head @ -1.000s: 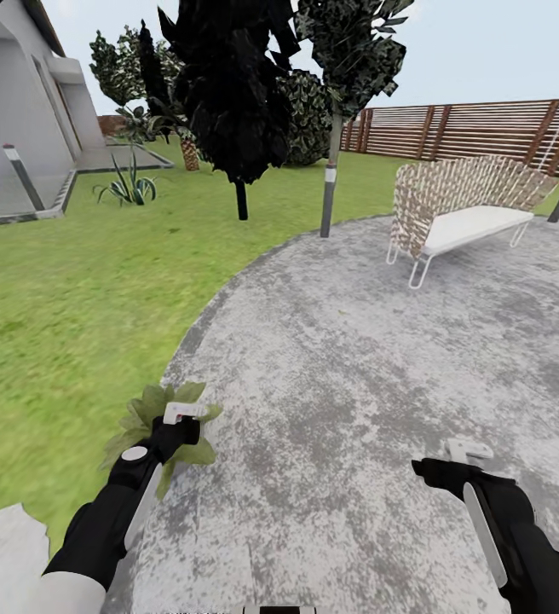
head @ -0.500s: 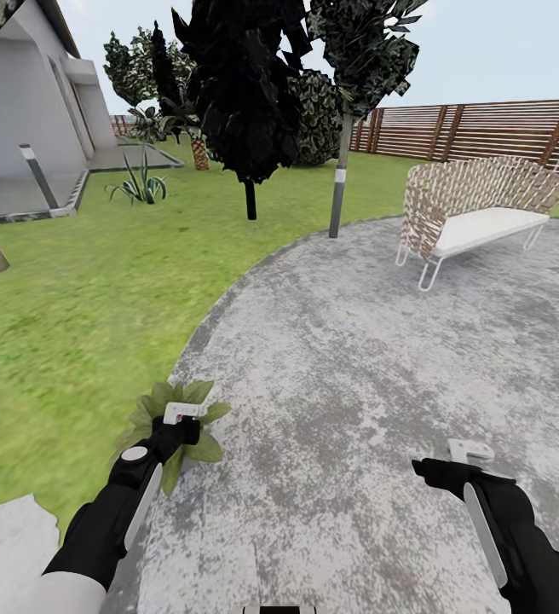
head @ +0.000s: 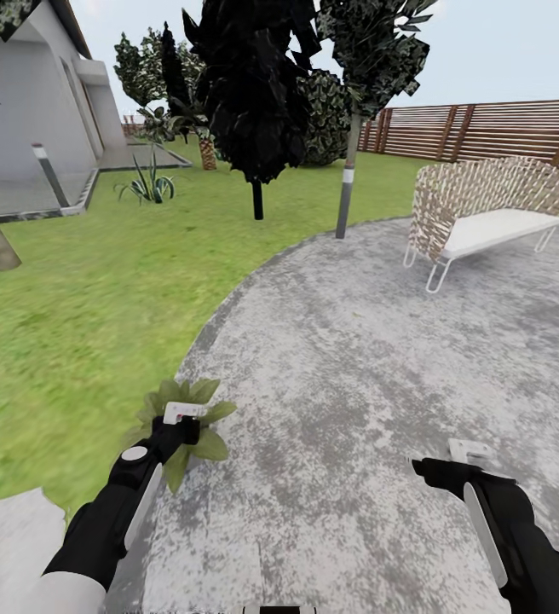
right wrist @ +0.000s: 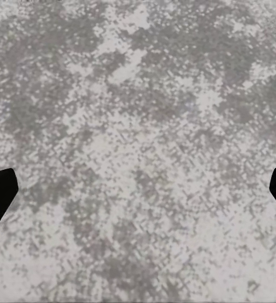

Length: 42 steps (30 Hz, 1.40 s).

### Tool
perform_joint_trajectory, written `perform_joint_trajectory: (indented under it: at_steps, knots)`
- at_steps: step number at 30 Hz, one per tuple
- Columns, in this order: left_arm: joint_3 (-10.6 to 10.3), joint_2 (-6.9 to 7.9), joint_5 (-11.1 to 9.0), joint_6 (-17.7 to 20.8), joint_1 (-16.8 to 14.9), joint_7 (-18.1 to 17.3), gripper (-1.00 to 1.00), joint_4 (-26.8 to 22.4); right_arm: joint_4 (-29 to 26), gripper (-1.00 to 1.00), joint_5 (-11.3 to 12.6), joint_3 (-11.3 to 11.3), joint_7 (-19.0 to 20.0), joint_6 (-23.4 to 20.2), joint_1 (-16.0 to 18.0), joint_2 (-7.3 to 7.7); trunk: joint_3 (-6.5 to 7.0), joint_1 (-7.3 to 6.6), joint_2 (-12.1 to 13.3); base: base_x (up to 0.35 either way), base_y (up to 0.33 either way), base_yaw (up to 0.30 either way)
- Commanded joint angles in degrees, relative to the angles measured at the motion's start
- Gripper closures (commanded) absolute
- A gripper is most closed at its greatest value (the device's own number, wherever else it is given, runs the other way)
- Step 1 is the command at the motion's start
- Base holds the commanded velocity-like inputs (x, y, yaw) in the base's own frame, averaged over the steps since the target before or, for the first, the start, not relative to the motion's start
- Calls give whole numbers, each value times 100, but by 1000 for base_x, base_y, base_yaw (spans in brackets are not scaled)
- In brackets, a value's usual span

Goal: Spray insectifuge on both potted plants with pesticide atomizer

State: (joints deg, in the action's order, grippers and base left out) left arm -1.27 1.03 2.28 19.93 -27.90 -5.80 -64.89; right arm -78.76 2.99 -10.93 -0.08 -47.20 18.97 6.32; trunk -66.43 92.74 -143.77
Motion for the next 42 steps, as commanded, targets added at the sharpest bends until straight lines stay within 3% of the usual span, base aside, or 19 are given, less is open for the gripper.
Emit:
perform_joint_trajectory:
  at_steps: [1,28,42]
  knots:
    - [-5,2,26,29,-4,-18,100,-7,-7,-100,32,-5,-1,-26,1,1,-5,-1,-2,0,0,235]
    - [-5,2,26,29,-4,-18,100,-7,-7,-100,33,-5,-1,-26,1,1,-5,-1,-2,12,-50,250]
    - [-5,2,25,29,-1,-18,100,-6,-7,-100,32,-5,-1,-26,1,2,305,-37,17,0,0,13]
